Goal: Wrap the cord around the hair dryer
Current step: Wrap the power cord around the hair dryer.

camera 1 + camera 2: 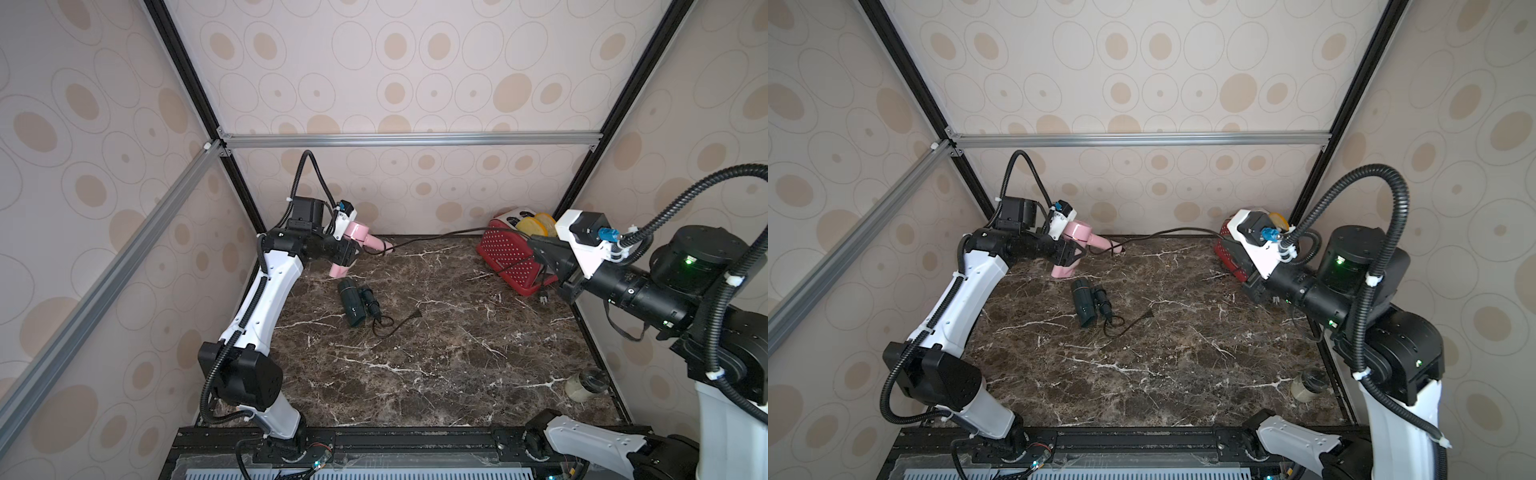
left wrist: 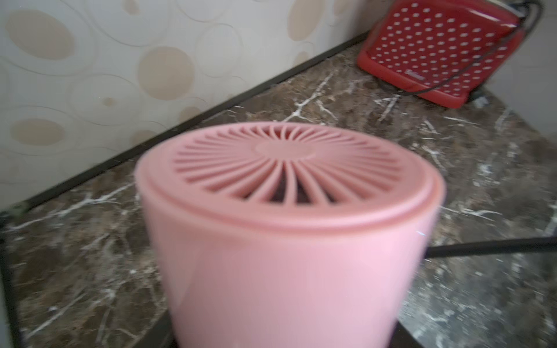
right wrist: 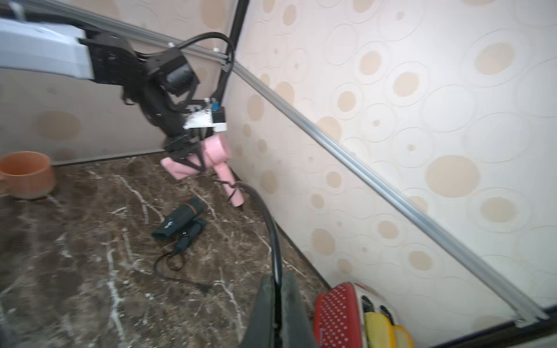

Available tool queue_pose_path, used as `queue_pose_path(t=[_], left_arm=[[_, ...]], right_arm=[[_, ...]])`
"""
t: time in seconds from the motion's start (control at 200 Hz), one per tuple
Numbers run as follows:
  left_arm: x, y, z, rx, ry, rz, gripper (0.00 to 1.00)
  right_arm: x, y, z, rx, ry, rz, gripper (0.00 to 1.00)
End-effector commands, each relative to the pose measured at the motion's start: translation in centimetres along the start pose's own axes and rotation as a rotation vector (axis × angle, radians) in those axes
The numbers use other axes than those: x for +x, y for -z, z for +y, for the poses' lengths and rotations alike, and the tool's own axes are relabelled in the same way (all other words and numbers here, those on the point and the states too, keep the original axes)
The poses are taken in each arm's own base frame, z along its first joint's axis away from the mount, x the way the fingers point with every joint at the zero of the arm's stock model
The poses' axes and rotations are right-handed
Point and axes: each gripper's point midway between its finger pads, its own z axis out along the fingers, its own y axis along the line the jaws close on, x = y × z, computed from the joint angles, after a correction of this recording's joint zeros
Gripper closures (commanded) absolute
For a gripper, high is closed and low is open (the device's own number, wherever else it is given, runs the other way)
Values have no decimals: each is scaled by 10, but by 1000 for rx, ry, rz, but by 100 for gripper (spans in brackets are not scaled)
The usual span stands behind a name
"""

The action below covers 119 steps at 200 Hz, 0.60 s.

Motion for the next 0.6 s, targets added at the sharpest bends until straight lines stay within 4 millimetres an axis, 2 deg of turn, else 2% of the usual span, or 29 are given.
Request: queue_pose_path(t=[0.0, 0.075, 0.155, 0.2, 0.25, 0.325, 0.376, 0.406, 0.436, 0.491, 0.591], left_arm=[[-23, 58, -121, 453, 29, -117, 100], [-27, 78, -177, 649, 56, -128, 100], [-42, 101, -235, 859, 76, -160, 100], [-51, 115, -263, 952, 80, -178, 100], [-62, 133, -283, 1024, 79, -209, 100], [-87, 167, -297, 1108, 85, -315, 100], [-102, 193, -300, 1158, 73, -387, 100], [-108, 204, -301, 1161, 53, -422, 100], [-113, 215, -301, 1156, 29, -450, 100], [-123, 232, -300, 1148, -3, -502, 100], [-146, 262, -287, 1120, -33, -669, 100]], right_arm=[[-5, -49, -51, 240, 217, 40, 100], [-6, -80, -69, 260, 251, 51, 100], [-4, -114, -87, 252, 236, 30, 100], [4, -133, -99, 263, 221, 34, 100], [18, -149, -113, 263, 169, 46, 100], [52, -176, -127, 224, 59, 69, 100], [77, -191, -131, 183, -22, 81, 100], [88, -201, -125, 148, -58, 87, 100], [108, -204, -131, 138, -100, 110, 100], [132, -214, -121, 82, -157, 133, 100], [162, -225, -96, -3, -226, 162, 100]])
